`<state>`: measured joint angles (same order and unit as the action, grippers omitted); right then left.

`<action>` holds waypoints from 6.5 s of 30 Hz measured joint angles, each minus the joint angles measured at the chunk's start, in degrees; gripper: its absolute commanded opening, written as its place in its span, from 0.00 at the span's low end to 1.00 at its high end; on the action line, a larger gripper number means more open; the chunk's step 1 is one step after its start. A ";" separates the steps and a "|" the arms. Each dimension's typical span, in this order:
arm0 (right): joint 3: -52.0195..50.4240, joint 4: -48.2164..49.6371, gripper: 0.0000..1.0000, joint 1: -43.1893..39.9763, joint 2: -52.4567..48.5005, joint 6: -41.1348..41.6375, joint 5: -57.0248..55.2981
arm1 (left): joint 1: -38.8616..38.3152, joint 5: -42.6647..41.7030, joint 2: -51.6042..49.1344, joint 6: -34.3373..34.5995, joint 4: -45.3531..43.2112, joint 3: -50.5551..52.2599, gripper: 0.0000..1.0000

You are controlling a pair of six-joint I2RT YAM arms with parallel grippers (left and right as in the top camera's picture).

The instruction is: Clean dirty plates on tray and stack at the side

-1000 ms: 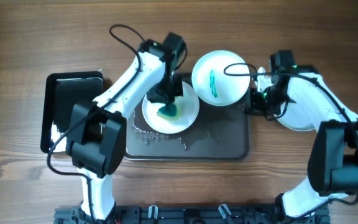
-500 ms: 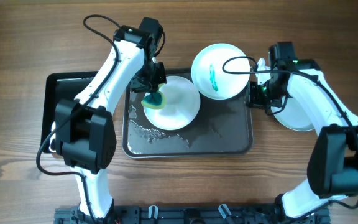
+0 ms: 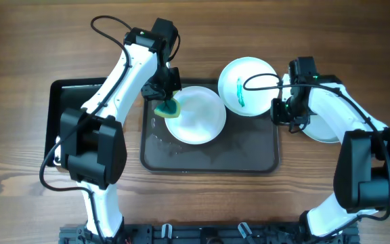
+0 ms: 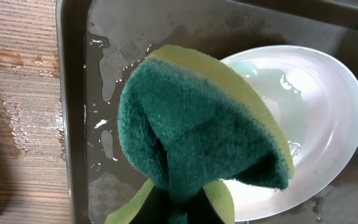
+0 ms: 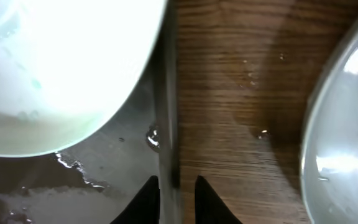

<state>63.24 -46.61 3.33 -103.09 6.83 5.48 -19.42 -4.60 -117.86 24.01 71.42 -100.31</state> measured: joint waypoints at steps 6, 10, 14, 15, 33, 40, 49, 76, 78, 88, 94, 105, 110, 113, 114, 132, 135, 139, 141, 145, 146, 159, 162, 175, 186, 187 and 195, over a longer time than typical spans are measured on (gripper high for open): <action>4.57 -4.48 0.27 0.02 0.00 0.44 8.11 | 1.68 1.36 0.22 -0.24 0.42 0.00 0.04; 4.94 2.14 0.25 6.21 0.00 5.20 21.90 | 4.52 3.17 2.05 -3.56 0.44 0.00 0.04; 4.61 6.69 0.25 16.96 0.00 15.37 17.05 | 4.72 3.48 2.36 -5.60 0.20 0.00 0.04; 4.61 6.71 0.25 18.95 -0.07 17.44 15.04 | 4.79 3.50 2.38 -5.79 0.04 0.00 0.04; 4.55 10.14 0.04 22.01 -7.17 24.28 8.28 | 5.46 3.72 2.38 -5.97 -0.04 0.00 0.04; 5.05 0.74 0.05 22.14 12.31 21.68 -4.15 | 5.46 3.72 2.38 -5.99 -0.04 0.00 0.04; 5.18 -3.48 0.04 30.42 23.34 17.03 -47.39 | 5.46 3.72 2.38 -5.97 -0.33 0.00 0.04; 4.15 -0.98 0.04 -1.70 23.39 10.51 2.36 | 5.46 3.74 2.38 -5.97 -0.81 0.00 0.04; 4.15 -4.00 0.04 -11.37 23.39 11.41 6.40 | 5.46 3.74 2.38 -5.99 -0.96 0.00 0.04; 3.98 -6.69 0.04 -30.49 17.79 18.88 -15.67 | 5.46 3.74 2.38 -5.97 -1.33 0.00 0.04; 3.96 -4.00 0.19 -30.18 7.50 18.34 -13.88 | 5.46 3.74 2.38 -5.99 -1.38 0.00 0.04; 12.79 -3.15 0.36 -24.20 6.29 2.14 10.54 | 5.46 3.89 2.38 -5.99 -1.51 0.00 0.04; 13.46 8.41 0.40 -11.04 2.38 -6.21 14.97 | 5.46 3.89 2.38 -5.97 -1.97 0.00 0.04; 13.42 11.17 0.39 -6.82 -4.39 -8.11 13.70 | 5.46 3.89 2.38 -5.99 -1.99 0.00 0.04; 13.42 12.46 0.39 -6.58 -6.51 -8.46 13.46 | 5.46 3.89 2.38 -5.99 -1.97 0.00 0.04; 11.89 16.15 0.04 -6.62 -10.82 -9.73 12.31 | 5.46 3.89 2.38 -5.99 -1.99 0.00 0.04; 11.89 12.46 0.04 -6.64 -10.82 -8.61 14.08 | 5.46 3.89 2.38 -5.99 -1.97 0.00 0.04; 11.58 3.04 0.05 -3.41 -8.90 -2.60 16.76 | 5.46 3.89 2.38 -5.97 -2.03 0.00 0.04; 11.56 -0.42 0.04 1.92 -7.34 2.45 17.49 | 5.46 3.89 2.38 -5.97 -2.05 0.00 0.04; 11.41 -0.85 0.04 11.23 -7.26 12.85 16.46 | 5.46 3.89 2.38 -5.53 -2.54 0.00 0.04; 11.04 -0.22 0.04 13.42 -7.23 15.76 14.80 | 5.46 3.89 2.38 -5.22 -2.84 0.00 0.04; 5.07 9.70 0.04 19.34 -7.28 20.92 13.79 | -5.31 -1.40 2.71 -5.79 -14.51 13.81 0.04; 4.92 9.86 0.04 19.34 -7.28 20.11 14.01 | -5.84 -1.53 2.73 -5.99 -19.45 18.97 0.04; 4.70 9.86 0.04 19.02 -7.30 20.09 14.19 | -10.58 -19.71 3.85 -9.25 -34.16 25.49 0.04; 4.59 10.99 0.04 19.63 -7.32 20.15 16.15 | -7.41 8.61 4.31 2.75 -21.07 24.17 0.04; 4.59 10.97 0.04 19.63 -7.32 20.13 16.13 | -7.41 7.69 4.31 0.70 -20.85 24.17 0.04; 4.55 10.67 0.04 19.19 -7.32 20.13 15.67 | -6.86 -24.39 4.13 -21.84 -24.83 25.14 0.04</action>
<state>67.79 -35.94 22.52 -110.41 26.96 21.15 -26.28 -28.99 -113.73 2.17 46.59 -75.18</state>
